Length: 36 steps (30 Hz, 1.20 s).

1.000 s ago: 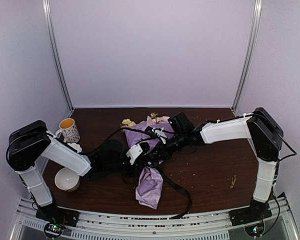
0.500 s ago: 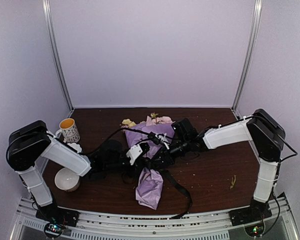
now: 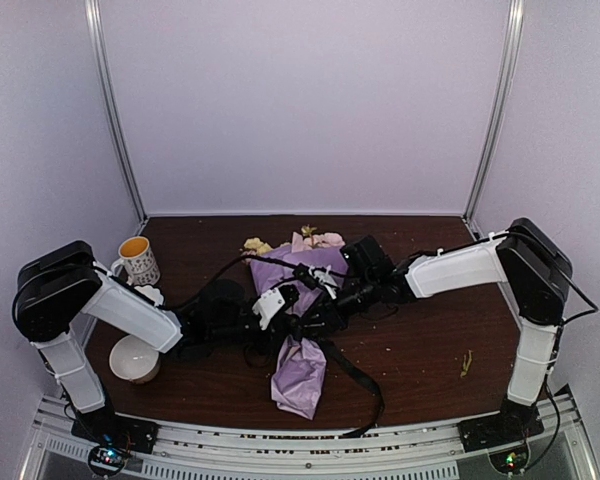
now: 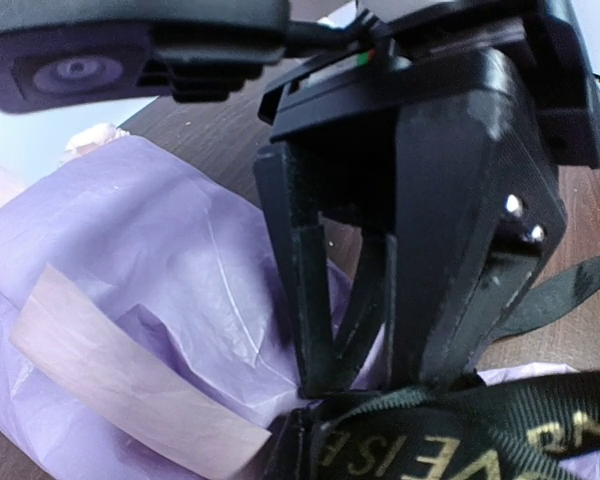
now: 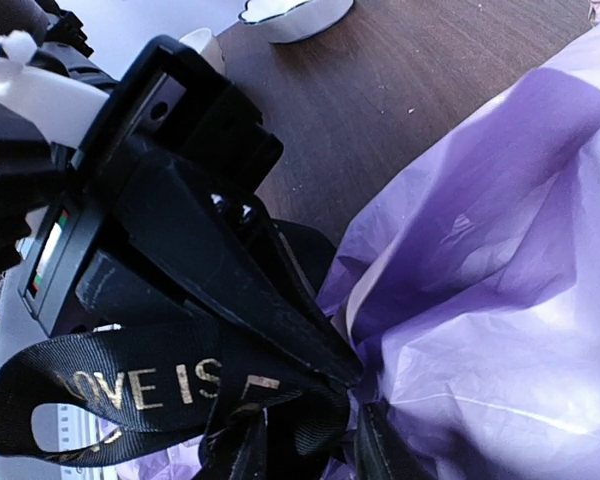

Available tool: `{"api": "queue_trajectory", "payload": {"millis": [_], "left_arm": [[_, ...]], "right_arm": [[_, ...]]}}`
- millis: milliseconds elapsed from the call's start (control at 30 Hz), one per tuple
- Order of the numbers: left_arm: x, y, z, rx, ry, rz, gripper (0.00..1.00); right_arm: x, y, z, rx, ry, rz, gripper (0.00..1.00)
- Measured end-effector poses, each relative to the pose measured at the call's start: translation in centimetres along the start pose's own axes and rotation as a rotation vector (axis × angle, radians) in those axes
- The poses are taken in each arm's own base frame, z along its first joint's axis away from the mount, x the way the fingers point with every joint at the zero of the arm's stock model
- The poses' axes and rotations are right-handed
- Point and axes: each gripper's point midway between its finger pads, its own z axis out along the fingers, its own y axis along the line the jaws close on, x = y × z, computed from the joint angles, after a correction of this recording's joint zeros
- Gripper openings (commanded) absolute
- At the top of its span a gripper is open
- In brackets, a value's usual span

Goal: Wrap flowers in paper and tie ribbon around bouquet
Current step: Cross the half-tied ribbon over the folded bouquet.

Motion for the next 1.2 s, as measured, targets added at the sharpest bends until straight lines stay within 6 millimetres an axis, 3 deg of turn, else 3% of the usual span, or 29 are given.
{"api": "queue_trajectory", "payload": {"millis": [133, 267, 633, 733, 933, 1200], "left_arm": [[0.0, 0.0, 0.0, 0.0, 0.0, -0.002, 0.0], [0.0, 0.0, 0.0, 0.002, 0.0, -0.004, 0.0], [-0.4, -0.1, 0.0, 0.005, -0.014, -0.004, 0.01], [-0.4, -0.1, 0.0, 0.006, -0.017, -0.003, 0.2], [-0.3, -0.2, -0.5, 0.013, 0.003, 0.01, 0.46], [-3.0, -0.6, -3.1, 0.02, -0.024, 0.095, 0.57]], "right_arm": [[0.5, 0.0, 0.3, 0.016, 0.021, -0.005, 0.15], [0.7, -0.4, 0.2, 0.041, 0.029, -0.003, 0.07], [-0.9, -0.5, -1.0, 0.108, -0.016, -0.001, 0.01], [-0.7, -0.5, -1.1, 0.113, -0.015, 0.009, 0.0], [-0.9, -0.8, -1.1, 0.127, -0.027, 0.027, 0.0], [-1.2, -0.9, -1.1, 0.135, -0.038, 0.054, 0.0]]}}
